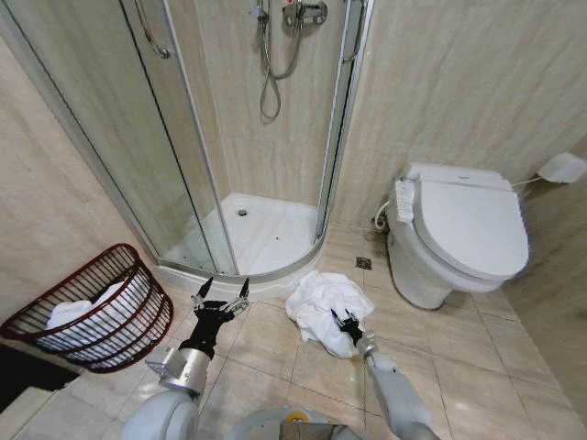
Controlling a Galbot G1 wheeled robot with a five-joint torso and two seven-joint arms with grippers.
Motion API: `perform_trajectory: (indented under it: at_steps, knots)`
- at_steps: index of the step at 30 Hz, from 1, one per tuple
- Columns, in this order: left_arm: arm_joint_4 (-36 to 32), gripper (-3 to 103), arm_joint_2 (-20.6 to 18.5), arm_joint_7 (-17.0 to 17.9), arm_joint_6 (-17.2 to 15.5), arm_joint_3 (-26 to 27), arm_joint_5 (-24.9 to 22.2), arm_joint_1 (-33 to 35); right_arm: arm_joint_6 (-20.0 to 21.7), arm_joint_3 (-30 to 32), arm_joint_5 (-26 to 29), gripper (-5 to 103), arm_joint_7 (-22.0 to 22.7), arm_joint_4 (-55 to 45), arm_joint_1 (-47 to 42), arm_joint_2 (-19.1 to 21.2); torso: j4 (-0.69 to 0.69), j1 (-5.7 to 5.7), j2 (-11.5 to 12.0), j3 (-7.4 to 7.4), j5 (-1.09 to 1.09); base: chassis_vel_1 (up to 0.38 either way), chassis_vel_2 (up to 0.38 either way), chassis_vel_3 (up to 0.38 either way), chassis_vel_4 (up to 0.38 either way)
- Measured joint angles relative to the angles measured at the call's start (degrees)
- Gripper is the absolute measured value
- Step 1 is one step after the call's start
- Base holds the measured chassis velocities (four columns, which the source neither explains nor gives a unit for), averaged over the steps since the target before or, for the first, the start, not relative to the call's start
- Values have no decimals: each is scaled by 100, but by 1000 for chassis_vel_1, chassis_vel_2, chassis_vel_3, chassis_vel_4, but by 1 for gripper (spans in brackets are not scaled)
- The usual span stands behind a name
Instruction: Discard the used towel into the hamper.
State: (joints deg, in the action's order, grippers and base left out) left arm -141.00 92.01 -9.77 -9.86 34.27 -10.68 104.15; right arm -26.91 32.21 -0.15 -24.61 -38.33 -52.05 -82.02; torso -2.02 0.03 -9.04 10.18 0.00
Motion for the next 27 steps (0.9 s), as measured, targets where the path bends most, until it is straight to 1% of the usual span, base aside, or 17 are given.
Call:
perform_trajectory:
  at_steps: [1, 2, 4, 7, 8, 10, 11, 14, 15, 18, 19, 22, 23, 26, 27]
  knots:
    - [0, 100, 0, 0, 0, 0, 0, 0, -3, 3, 12, 35, 0, -22, -10, 0, 0, 0, -1, 1, 0, 0, 0, 0, 0]
    - [0, 100, 0, 0, 0, 0, 0, 0, -10, 7, 35, 27, 0, -69, -34, 1, 0, 1, -2, 1, 0, 0, 0, 0, 0]
    - [0, 100, 0, 0, 0, 0, 0, 0, -17, 9, 56, 27, 0, -105, -55, 2, 0, 1, -2, 2, 0, 0, 0, 0, 0]
    - [0, 100, 0, 0, 0, 0, 0, 0, -114, 26, 73, 16, 43, -267, -162, 6, 0, 2, -3, 3, 0, 0, 0, 0, 0]
    - [0, 100, 0, 0, 0, 0, 0, 0, -114, 26, 73, 16, 43, -267, -162, 6, 0, 2, -3, 3, 0, 0, 0, 0, 0]
    - [0, 100, 0, 0, 0, 0, 0, 0, -270, 82, -6, 10, 71, -457, -266, 9, 0, 3, -4, 3, 0, 0, 0, 0, 0]
    - [0, 100, 0, 0, 0, 0, 0, 0, -270, 82, -6, 10, 71, -457, -266, 9, 0, 3, -4, 3, 0, 0, 0, 0, 0]
    - [0, 100, 0, 0, 0, 0, 0, 0, -441, 161, -88, 9, 144, -988, -509, 7, 0, 3, -5, 4, 0, 0, 0, 0, 0]
    - [0, 100, 0, 0, 0, 0, 0, 0, -441, 161, -88, 9, 144, -988, -509, 7, 0, 3, -5, 4, 0, 0, 0, 0, 0]
    - [0, 100, 1, 0, 0, 0, 0, 0, -446, 221, -88, 9, 232, -2034, -922, 36, -1, 4, -6, 5, 2, 0, 0, 0, 0]
    - [0, 100, 1, 0, 0, 0, 0, 0, -446, 221, -88, 9, 232, -2034, -922, 36, -1, 4, -6, 5, 2, 0, 0, 0, 0]
    - [0, 100, -1, 0, 0, 0, 0, 0, -290, 264, 59, 9, 335, -3512, -1568, 189, -1, 5, -8, 5, -1, 0, 0, 0, 0]
    - [0, 100, -1, 0, 0, 0, 0, 0, -290, 264, 59, 9, 335, -3512, -1568, 189, -1, 5, -8, 5, -1, 0, 0, 0, 0]
    - [0, 100, 0, 0, 0, 0, 0, 0, -27, 359, 387, 9, 430, -4998, -2298, 390, 2, 6, -8, 6, 1, 0, 0, 0, 0]
    - [0, 100, 0, 0, 0, 0, 0, 0, -27, 359, 387, 9, 430, -4998, -2298, 390, 2, 6, -8, 6, 1, 0, 0, 0, 0]
